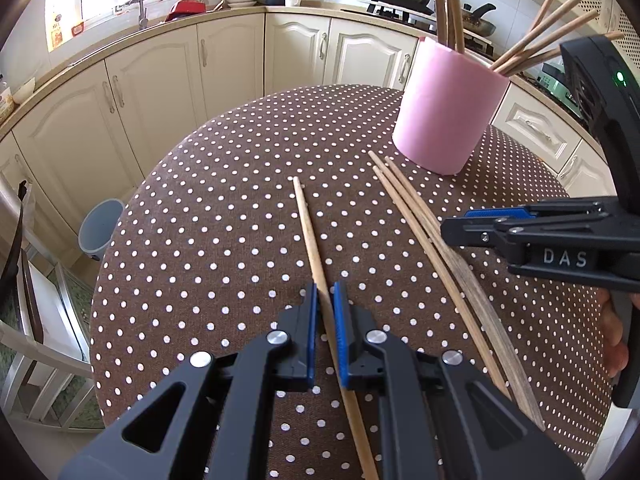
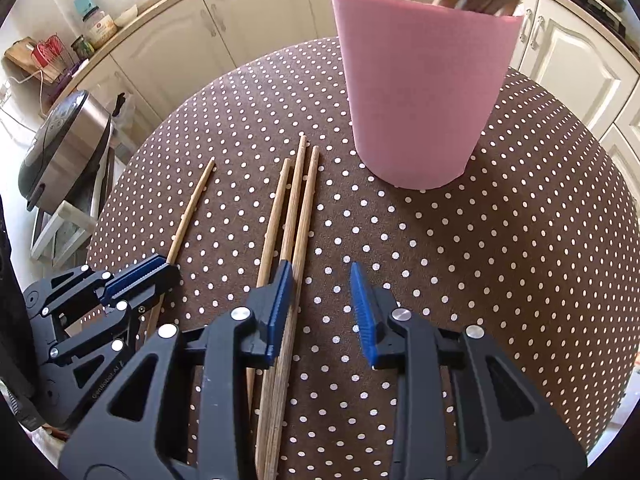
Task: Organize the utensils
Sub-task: 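Close the right tool on a chopstick while the left tool lifts its chopstick upright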
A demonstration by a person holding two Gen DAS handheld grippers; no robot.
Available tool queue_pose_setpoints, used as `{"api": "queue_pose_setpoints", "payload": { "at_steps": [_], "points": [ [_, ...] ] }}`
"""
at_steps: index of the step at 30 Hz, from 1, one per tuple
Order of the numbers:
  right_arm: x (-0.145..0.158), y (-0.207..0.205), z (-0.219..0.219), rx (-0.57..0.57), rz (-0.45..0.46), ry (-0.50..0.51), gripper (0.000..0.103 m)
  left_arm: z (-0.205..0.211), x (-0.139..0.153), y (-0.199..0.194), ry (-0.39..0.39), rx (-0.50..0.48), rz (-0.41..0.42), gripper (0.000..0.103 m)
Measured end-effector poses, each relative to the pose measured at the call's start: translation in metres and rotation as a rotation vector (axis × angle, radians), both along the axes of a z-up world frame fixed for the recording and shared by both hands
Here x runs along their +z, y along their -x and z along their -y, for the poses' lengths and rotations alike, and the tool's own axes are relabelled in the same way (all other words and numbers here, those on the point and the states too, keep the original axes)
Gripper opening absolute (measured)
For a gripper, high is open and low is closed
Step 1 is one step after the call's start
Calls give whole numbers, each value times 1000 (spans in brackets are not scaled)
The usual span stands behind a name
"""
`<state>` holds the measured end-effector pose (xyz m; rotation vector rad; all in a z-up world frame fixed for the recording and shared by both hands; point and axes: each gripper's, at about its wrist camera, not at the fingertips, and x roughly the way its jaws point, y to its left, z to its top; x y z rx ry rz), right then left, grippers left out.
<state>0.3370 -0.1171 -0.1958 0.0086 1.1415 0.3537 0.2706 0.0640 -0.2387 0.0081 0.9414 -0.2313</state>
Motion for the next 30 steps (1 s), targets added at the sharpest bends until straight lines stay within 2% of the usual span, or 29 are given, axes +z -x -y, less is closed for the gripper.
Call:
{"api": "queue_pose_setpoints", "payload": {
  "at_steps": [5,7,9,10,12,15,20,24,27,30],
  "points": [
    [0,-12,-12,24,-4,69,29,4,0,1,-15,5,5,10],
    [0,-12,-25,35,15,137,25,6,0,1,-19,6,3,10],
    [0,-14,-34,41,26,167,21,7,0,1,-22,8,1,10],
    [1,-15,-37,43,30,167,16,8,0,1,-26,8,0,10],
    [0,-15,-40,44,38,160,10,11,0,1,-38,10,1,9],
    [1,-12,-39,32,51,132,6,16,1,0,-52,13,0,9],
    [-1,6,-24,22,73,69,6,21,8,-7,-22,17,-33,6],
    [13,25,-6,14,115,-3,6,24,23,-9,34,-5,-29,6],
    [29,39,8,4,166,-47,6,29,40,-7,39,-19,4,6],
    [46,54,24,-10,219,-105,6,32,57,-3,84,-40,35,6]
  ]
}}
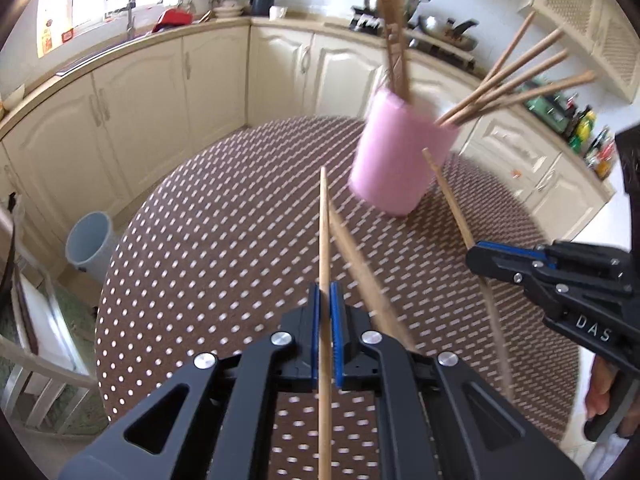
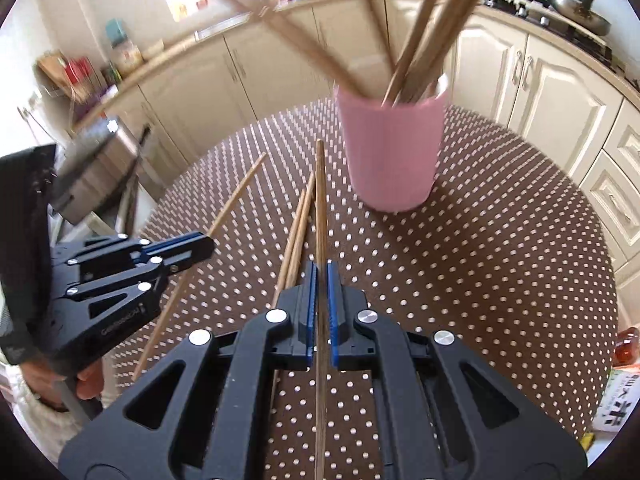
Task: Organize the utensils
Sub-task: 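Close the right tool on a chopstick while the left tool lifts its chopstick upright, then carry both upright chopsticks over the pink cup, lower them in, open both tools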
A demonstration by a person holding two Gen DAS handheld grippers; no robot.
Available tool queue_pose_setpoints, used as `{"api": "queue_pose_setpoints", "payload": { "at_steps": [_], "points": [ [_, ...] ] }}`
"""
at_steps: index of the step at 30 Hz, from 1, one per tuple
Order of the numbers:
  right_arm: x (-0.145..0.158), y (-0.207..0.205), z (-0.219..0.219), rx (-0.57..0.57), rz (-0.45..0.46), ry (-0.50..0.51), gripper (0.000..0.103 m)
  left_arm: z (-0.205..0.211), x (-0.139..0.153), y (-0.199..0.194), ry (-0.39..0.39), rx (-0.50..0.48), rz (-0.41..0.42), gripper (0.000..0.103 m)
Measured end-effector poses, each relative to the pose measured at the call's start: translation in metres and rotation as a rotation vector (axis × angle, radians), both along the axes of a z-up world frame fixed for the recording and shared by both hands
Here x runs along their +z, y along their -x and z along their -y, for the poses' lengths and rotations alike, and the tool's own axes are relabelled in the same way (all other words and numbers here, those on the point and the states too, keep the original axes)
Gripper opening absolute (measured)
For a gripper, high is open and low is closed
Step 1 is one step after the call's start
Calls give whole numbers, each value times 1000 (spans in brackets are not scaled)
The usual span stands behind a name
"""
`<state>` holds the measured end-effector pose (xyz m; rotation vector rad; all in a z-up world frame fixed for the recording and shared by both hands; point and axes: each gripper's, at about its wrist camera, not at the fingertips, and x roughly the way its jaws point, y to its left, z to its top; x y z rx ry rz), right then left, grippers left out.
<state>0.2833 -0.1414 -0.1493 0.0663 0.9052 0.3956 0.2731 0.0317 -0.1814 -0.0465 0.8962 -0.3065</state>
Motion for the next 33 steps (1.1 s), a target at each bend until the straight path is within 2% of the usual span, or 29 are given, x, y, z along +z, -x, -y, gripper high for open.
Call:
{"api": "queue_pose_setpoints", "payload": {
  "at_steps": [7,16,24,29,33],
  "points": [
    [36,32,33,-41,133,-82,6,14,45,20,98,-46,143,6],
    [74,50,71,-128,280,-137,6,37,82,41,168,-58,325,6],
    [100,49,84,-200,396,-167,6,58,112,21,181,-39,445,6],
    [116,43,93,-250,492,-168,6,61,129,1,220,-12,519,6],
    [126,28,99,-283,545,-170,6,68,141,-13,222,21,624,6]
  ]
}}
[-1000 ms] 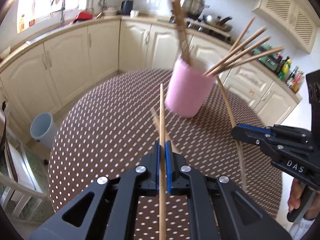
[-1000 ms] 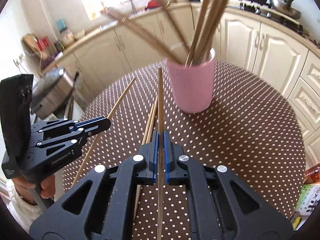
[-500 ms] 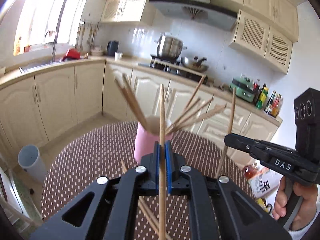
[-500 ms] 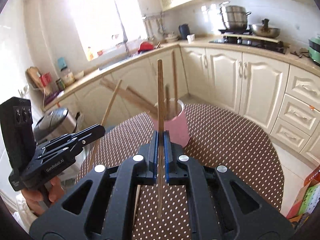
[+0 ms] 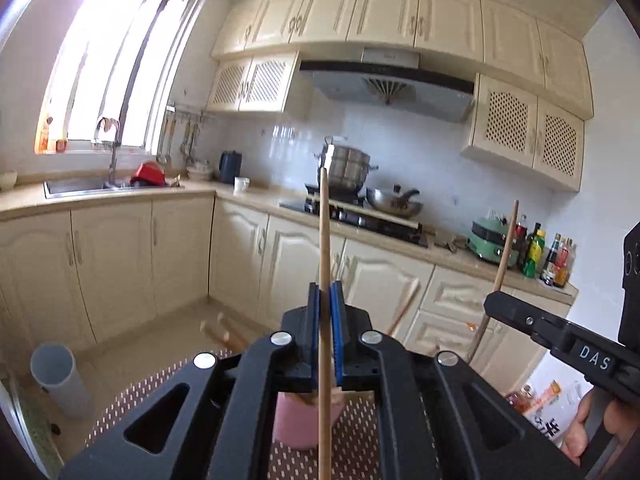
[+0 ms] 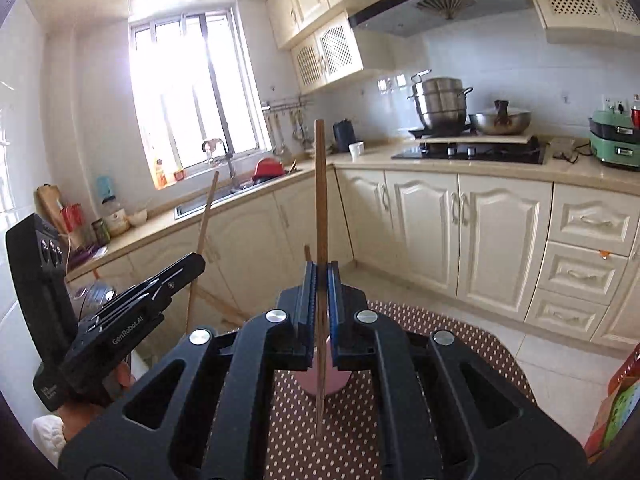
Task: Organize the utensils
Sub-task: 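Carry both upright chopsticks over the pink cup, lower them in, open both tools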
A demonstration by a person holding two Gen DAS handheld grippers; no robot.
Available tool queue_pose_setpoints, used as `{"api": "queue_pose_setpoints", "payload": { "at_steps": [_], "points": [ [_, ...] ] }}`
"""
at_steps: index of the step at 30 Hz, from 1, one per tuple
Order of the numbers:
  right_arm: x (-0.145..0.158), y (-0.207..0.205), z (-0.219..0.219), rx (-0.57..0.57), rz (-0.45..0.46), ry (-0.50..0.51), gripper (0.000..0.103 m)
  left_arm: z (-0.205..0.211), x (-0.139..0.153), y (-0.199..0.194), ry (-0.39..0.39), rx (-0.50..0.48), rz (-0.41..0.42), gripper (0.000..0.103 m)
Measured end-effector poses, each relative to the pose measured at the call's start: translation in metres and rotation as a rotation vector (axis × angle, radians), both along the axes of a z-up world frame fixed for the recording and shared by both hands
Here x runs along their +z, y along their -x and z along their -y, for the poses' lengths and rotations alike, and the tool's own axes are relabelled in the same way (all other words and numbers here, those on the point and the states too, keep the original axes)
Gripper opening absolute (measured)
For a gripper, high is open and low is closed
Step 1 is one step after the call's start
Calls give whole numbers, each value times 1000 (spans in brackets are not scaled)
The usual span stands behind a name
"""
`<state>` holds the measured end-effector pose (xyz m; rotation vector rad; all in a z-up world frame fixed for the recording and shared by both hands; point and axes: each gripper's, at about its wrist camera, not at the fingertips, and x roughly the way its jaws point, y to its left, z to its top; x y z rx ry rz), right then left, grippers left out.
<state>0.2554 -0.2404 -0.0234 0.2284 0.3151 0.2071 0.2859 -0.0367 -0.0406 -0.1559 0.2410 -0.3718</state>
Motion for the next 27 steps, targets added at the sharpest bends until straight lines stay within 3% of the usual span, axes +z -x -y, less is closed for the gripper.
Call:
{"api": "queue_pose_setpoints", "payload": {
  "at_steps": [7,16,21,27],
  "points": [
    [8,-27,8,-34,51,-9,6,11,3,-29,26,24,97,6],
    [12,-52,18,-72,102,-11,6,3,-13,-60,159,33,144,6],
    [12,-57,18,-68,137,-25,6,6,-15,-61,187,50,193,6],
    [13,-59,15,-29,175,-49,6,17,-22,-57,163,44,265,6]
  ]
}}
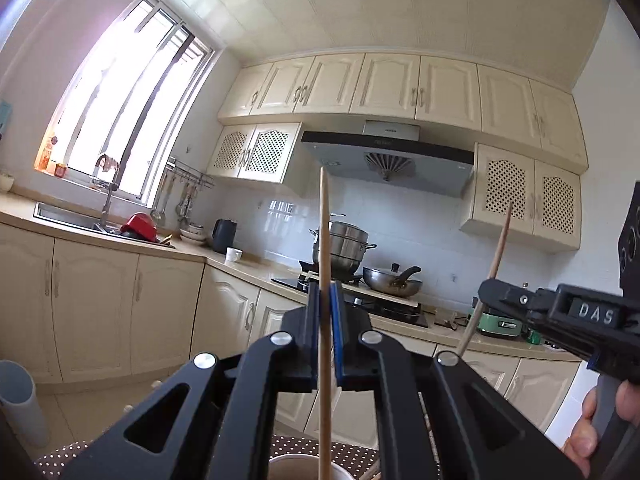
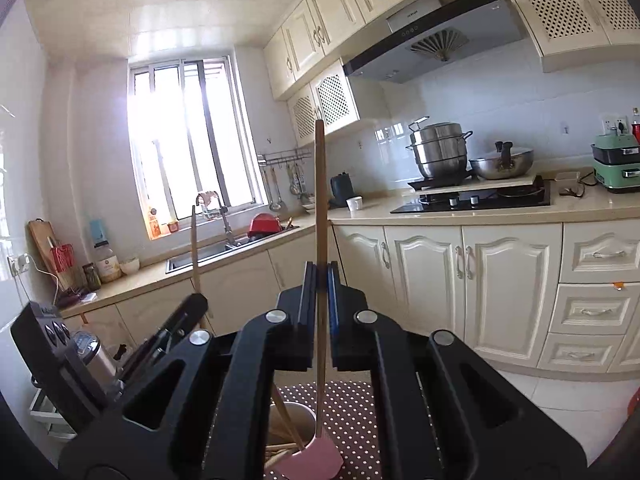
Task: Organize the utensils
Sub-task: 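Carry both upright chopsticks over the pink cup, lower them in, open both tools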
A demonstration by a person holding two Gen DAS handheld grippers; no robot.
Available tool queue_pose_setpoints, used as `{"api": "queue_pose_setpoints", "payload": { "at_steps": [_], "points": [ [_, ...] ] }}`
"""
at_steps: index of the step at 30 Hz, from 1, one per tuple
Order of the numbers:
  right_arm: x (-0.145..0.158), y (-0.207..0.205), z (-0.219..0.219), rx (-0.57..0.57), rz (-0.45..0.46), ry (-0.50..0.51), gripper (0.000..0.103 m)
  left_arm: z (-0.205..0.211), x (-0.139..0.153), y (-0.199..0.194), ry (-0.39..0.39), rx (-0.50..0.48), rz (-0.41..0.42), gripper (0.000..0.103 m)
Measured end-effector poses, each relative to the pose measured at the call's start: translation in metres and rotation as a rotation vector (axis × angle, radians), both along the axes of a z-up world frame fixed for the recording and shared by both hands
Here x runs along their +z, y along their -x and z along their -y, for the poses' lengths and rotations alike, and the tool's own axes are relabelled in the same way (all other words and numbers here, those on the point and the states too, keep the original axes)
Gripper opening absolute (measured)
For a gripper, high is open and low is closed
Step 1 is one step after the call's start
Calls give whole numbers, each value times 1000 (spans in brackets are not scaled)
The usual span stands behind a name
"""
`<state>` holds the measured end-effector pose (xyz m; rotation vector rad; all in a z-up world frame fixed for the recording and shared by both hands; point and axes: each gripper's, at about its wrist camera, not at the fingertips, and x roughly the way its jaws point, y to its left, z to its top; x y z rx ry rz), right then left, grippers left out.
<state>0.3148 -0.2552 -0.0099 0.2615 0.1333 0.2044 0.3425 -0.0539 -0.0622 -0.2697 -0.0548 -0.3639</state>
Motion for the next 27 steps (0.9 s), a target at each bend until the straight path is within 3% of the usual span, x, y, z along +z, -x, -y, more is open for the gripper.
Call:
{"api": "queue_pose_setpoints", "payload": {
  "at_steps": [11,15,17,20,22,23,24,27],
  "points": [
    [0,0,-11,100,3,14,6,3,-12,9,-22,15,71,6],
    [-2,-6,-16,122,-32,36,6,10,-16,12,-84,45,78,6],
    [-4,-7,-19,126,-49,44,6,14,-17,13,-145,56,73,6],
    [-6,-8,-22,132,-66,52,6,13,-18,7,-140,14,9,6],
    [-6,-8,-23,133,-72,60,6,11,-20,4,-139,10,-23,13],
    [-7,-7,-24,134,-75,63,6,10,-20,4,-140,14,-36,25],
    [-7,-6,-25,136,-81,67,6,10,-20,4,-140,17,-41,31],
    [-7,-5,-27,132,-94,80,6,8,-17,7,-154,18,-56,32]
  ]
}}
